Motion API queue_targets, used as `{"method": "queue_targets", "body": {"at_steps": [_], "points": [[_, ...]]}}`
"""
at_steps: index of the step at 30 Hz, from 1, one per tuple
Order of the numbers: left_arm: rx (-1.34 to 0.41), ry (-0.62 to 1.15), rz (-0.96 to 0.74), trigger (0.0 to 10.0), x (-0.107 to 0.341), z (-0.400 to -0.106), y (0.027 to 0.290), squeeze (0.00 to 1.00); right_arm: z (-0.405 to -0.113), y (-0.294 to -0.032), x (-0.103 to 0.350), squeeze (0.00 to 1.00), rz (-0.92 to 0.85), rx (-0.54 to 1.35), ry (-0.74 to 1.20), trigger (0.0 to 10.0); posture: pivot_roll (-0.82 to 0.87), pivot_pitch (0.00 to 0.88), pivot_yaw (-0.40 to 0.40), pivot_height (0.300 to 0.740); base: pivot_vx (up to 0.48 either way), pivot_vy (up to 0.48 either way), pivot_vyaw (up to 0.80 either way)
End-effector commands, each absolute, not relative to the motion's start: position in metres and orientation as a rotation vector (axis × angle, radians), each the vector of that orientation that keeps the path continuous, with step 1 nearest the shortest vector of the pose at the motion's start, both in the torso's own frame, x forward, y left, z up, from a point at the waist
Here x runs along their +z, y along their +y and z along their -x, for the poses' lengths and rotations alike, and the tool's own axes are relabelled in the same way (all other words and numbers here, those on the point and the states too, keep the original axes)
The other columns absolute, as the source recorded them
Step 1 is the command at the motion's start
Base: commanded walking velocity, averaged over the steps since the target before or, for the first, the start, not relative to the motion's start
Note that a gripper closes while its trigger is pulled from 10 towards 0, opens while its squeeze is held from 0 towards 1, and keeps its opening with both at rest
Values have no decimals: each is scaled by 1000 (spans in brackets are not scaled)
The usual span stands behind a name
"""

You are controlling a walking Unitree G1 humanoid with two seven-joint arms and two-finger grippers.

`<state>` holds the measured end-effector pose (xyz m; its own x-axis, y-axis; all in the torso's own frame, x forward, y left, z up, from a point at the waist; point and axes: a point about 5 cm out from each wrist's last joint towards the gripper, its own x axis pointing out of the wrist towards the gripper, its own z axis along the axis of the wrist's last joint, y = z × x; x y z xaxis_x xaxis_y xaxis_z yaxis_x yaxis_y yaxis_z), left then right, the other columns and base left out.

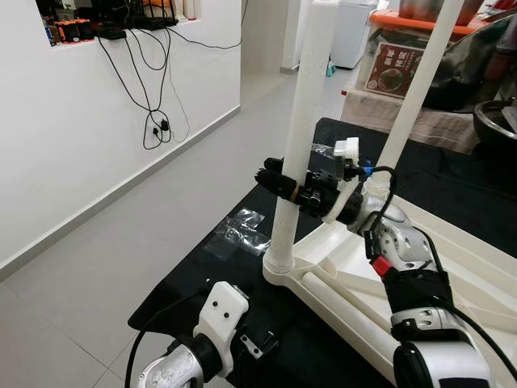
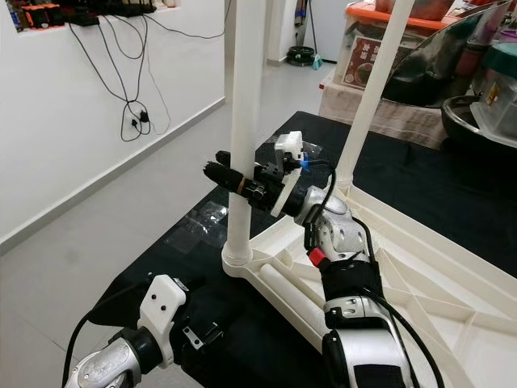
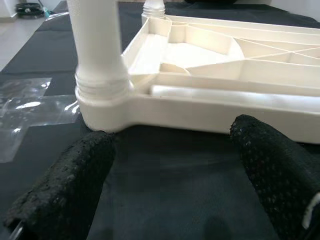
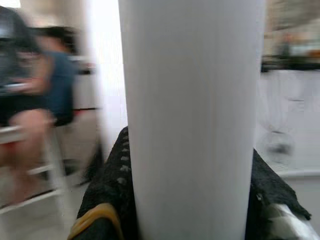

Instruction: Building children table

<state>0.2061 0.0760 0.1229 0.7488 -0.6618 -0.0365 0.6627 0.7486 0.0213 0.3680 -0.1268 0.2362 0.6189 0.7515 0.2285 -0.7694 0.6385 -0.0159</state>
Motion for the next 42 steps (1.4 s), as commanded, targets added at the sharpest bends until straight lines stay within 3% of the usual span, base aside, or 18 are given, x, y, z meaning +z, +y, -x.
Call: {"method": "queue_targets", "body": {"at_steps": [1,6,7,8,9,11,16,19,20,23,24,26,27,29,30,35,38,42], "points": [[-726,41,-26,10000,121,-204,75,0,-380,-142,224,0,-52,594,-138,0,95,47,-80,740,0,0,0],[-727,41,-26,10000,121,-205,75,0,-385,-157,211,0,-45,299,-51,0,88,45,-79,740,0,0,0],[-729,42,-27,10000,121,-205,75,0,-383,-173,202,0,-37,58,-3,0,89,45,-78,740,0,0,0],[-729,42,-27,10000,121,-205,75,0,-383,-173,202,0,-37,58,-3,0,89,45,-78,740,0,0,0],[-729,42,-28,10000,121,-205,75,0,-376,-188,194,0,-63,-188,37,0,93,44,-80,740,0,0,0],[-730,42,-28,10000,121,-205,75,0,-368,-197,189,0,-97,-345,49,0,93,44,-80,740,0,0,0],[-726,41,-30,10000,120,-205,75,0,-352,-194,186,0,-179,-520,38,0,96,43,-82,740,0,0,0],[-725,41,-29,10000,120,-205,75,0,-354,-168,188,0,-237,-456,16,0,95,37,-82,740,0,0,0],[-726,41,-28,10000,120,-205,74,0,-356,-161,190,0,-234,-416,6,10000,93,35,-84,740,0,0,0],[-727,41,-28,10000,120,-205,74,0,-359,-153,195,0,-209,-346,-20,10000,93,35,-84,740,0,0,0],[-728,41,-27,10000,120,-204,74,0,-360,-146,199,1000,-224,-276,-54,10000,91,32,-82,740,0,0,0],[-728,41,-26,10000,120,-204,74,0,-360,-141,202,1000,-239,-233,-75,10000,91,32,-82,740,0,0,0],[-728,41,-26,10000,119,-204,74,0,-362,-138,207,78,-265,-145,-113,10000,93,28,-87,740,0,0,0],[-728,41,-26,10000,119,-204,74,0,-362,-138,208,78,-274,-116,-116,10000,93,28,-87,740,0,0,0],[-728,42,-26,10000,119,-204,74,0,-364,-133,208,0,-310,67,-103,10000,90,23,-83,740,0,0,0],[-730,43,-25,10000,119,-204,74,0,-362,-133,209,0,-364,444,-102,10000,90,22,-82,740,0,0,0],[-732,42,-25,10000,119,-205,73,0,-337,-141,223,0,-359,1006,-174,10000,91,25,-84,740,0,0,0],[-730,41,-26,10000,119,-205,73,0,-333,-141,221,0,-325,1118,-161,10000,98,30,-89,740,0,0,0]]}}
